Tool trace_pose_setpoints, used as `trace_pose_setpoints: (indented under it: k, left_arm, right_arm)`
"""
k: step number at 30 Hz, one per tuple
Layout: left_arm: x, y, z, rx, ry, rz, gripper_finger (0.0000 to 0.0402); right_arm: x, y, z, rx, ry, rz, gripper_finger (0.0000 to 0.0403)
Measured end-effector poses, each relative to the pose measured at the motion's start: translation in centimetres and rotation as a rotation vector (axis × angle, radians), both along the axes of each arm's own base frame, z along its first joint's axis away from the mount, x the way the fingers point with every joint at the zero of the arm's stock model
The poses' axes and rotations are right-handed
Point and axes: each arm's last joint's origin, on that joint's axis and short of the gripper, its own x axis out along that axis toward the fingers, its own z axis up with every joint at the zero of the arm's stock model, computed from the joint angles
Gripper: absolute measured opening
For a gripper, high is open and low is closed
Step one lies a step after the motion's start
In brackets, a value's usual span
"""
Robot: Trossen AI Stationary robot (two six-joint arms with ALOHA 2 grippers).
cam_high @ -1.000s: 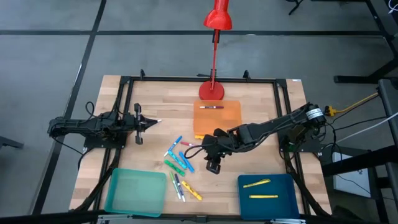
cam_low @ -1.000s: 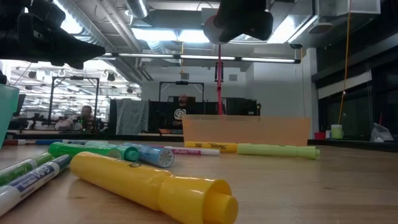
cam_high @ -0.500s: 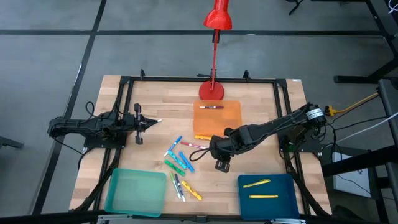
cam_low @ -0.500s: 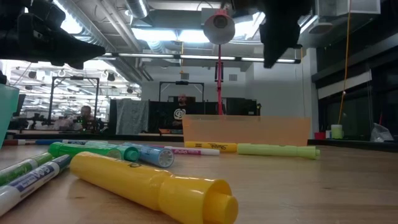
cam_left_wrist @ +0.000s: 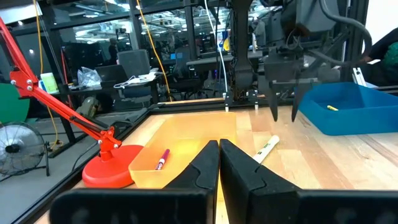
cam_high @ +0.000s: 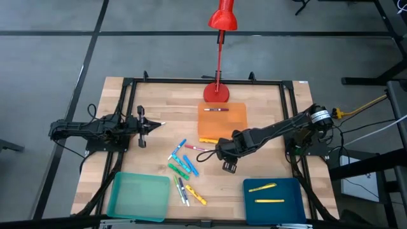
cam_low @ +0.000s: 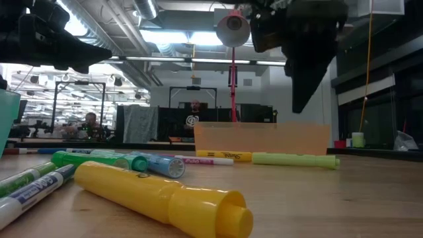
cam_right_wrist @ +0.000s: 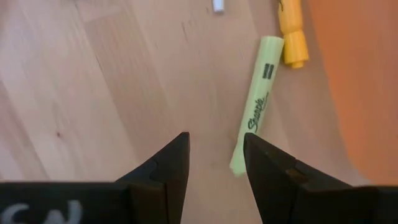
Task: Pick & Place Markers
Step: Put the green highlighter pen into the green bin
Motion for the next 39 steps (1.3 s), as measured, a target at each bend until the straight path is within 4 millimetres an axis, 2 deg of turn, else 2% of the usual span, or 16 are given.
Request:
trace_pose_setpoints:
  k: [11, 24, 34, 39]
  left_arm:
    - [0.0, 0.0, 0.0, 0.000, 0.000, 0.000, 0.0010]
    - [0.0, 0.0, 0.0, 0.000, 0.000, 0.000, 0.0011]
    - [0.0, 0.0, 0.0, 0.000, 0.000, 0.000, 0.0013]
    - [0.0, 0.0, 0.0, 0.000, 0.000, 0.000, 0.0010]
  right_arm:
    - [-0.7, -0.2, -2.2, -0.019, 0.026, 0.007, 0.0151]
    - [-0.1, -0.2, -2.0, -0.080, -0.054, 0.041, 0.0151]
    - [-0.2, 1.3, -1.9, -0.130, -0.104, 0.056, 0.0151]
    - [-0.2, 1.2, -1.9, -0.117, -0.106, 0.025, 0.0151]
